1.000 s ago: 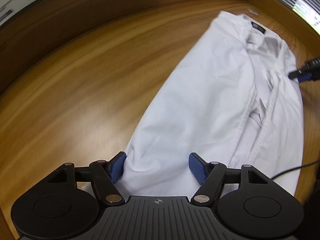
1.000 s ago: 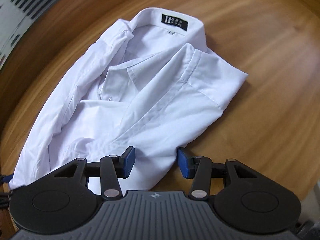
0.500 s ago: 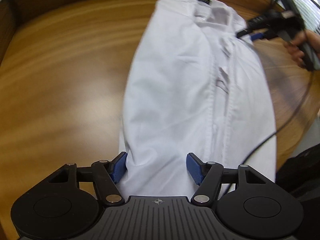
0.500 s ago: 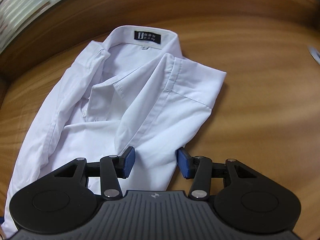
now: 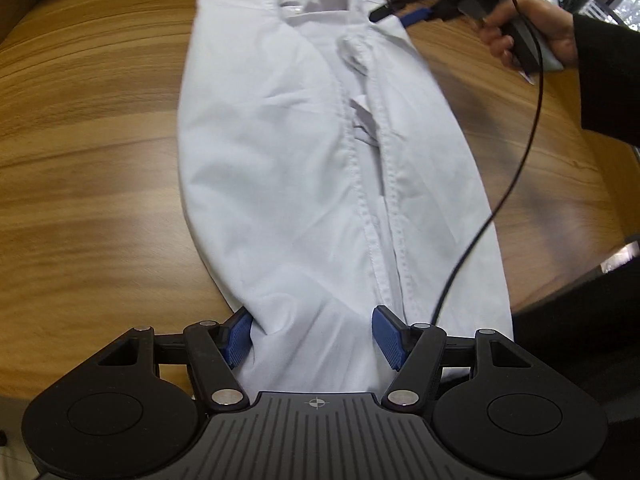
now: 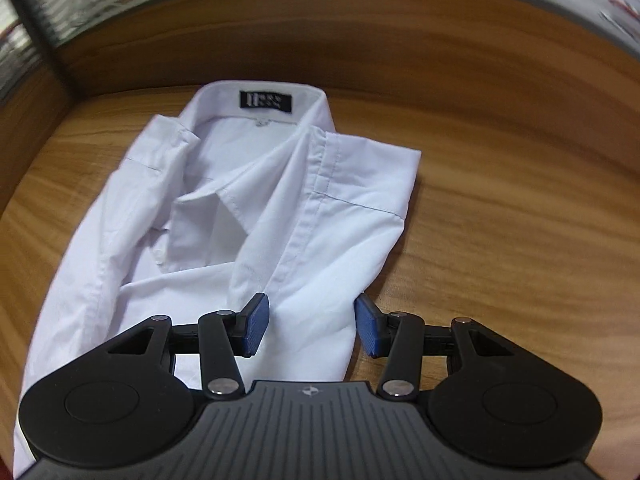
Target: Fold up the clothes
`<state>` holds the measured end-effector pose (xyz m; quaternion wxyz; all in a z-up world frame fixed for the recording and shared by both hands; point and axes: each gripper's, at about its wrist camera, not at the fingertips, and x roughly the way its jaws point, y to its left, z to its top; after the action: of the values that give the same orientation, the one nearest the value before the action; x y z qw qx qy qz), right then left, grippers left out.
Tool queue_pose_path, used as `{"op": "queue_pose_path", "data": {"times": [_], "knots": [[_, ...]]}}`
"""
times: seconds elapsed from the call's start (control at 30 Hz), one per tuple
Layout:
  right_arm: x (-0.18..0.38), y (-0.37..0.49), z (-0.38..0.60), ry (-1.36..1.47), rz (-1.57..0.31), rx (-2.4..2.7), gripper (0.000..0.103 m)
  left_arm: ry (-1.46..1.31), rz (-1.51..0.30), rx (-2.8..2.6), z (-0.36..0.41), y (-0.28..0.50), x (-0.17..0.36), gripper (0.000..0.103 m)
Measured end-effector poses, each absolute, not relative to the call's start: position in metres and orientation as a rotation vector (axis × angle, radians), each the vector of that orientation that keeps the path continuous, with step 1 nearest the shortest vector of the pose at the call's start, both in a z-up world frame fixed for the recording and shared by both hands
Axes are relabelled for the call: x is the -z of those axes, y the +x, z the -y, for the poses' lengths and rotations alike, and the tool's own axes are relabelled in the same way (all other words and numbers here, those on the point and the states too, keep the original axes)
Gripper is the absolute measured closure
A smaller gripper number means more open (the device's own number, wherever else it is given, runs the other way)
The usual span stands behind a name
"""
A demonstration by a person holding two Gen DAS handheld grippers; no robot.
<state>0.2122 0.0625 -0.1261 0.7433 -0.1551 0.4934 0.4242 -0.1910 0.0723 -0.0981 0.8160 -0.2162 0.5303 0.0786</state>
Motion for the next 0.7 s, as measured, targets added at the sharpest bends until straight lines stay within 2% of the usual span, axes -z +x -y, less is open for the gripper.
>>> {"op": "queue_pose_path", "data": {"times": [0.27, 0.37, 0.4, 0.43, 0.47, 0.53, 0.6, 0.7], "knots": [[0.063, 0.161, 0.004, -0.416, -0.996, -1.148, 0.05, -0.364, -1.109, -0.114, -0.072, -0.233, 0.074, 0.037], [0.05, 0.127, 0.032, -0.409, -0.977, -1.205, 0.051, -0.339, -1.062, -0.106, -0.087, -0.246, 0.054, 0.042], [0.047, 0.115, 0.041, -0.405, -0.971, -1.223, 0.052, -0.321, -1.049, -0.098, -0.09, -0.248, 0.049, 0.047], [0.046, 0.1, 0.042, -0.4, -0.969, -1.238, 0.061, -0.295, -1.04, -0.089, -0.093, -0.248, 0.045, 0.054], [0.047, 0.086, 0.047, -0.398, -0.975, -1.254, 0.074, -0.271, -1.03, -0.078, -0.095, -0.248, 0.04, 0.057], [0.052, 0.06, 0.055, -0.391, -0.991, -1.264, 0.081, -0.255, -1.011, -0.045, -0.1, -0.243, 0.036, 0.07], [0.06, 0.037, 0.061, -0.382, -1.011, -1.257, 0.083, -0.256, -0.989, -0.006, -0.104, -0.23, 0.039, 0.081], [0.069, 0.012, 0.073, -0.337, -1.064, -1.211, 0.084, -0.253, -0.974, 0.05, -0.105, -0.208, 0.05, 0.081]]}}
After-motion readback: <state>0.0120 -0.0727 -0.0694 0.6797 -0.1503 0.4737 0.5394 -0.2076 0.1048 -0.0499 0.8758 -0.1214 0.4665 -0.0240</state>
